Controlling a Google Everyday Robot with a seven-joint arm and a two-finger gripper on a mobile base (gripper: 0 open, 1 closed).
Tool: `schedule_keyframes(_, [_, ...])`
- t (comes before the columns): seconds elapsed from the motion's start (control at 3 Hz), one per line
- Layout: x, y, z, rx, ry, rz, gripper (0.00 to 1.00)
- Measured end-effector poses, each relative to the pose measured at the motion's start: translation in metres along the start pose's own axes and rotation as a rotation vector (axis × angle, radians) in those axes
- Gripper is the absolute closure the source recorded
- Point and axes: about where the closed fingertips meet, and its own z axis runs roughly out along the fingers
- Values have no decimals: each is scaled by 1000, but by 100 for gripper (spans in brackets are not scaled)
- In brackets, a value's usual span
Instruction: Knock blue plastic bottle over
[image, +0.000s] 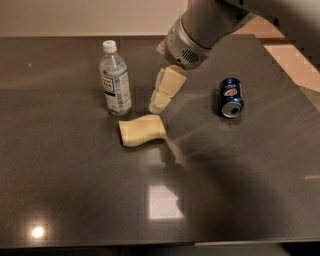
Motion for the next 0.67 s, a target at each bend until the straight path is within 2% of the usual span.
schedule_keyframes(0.33, [-19,-23,34,-16,-24,59,0])
schedule_keyframes(0.67, [-34,-38,55,-27,-50,99,0])
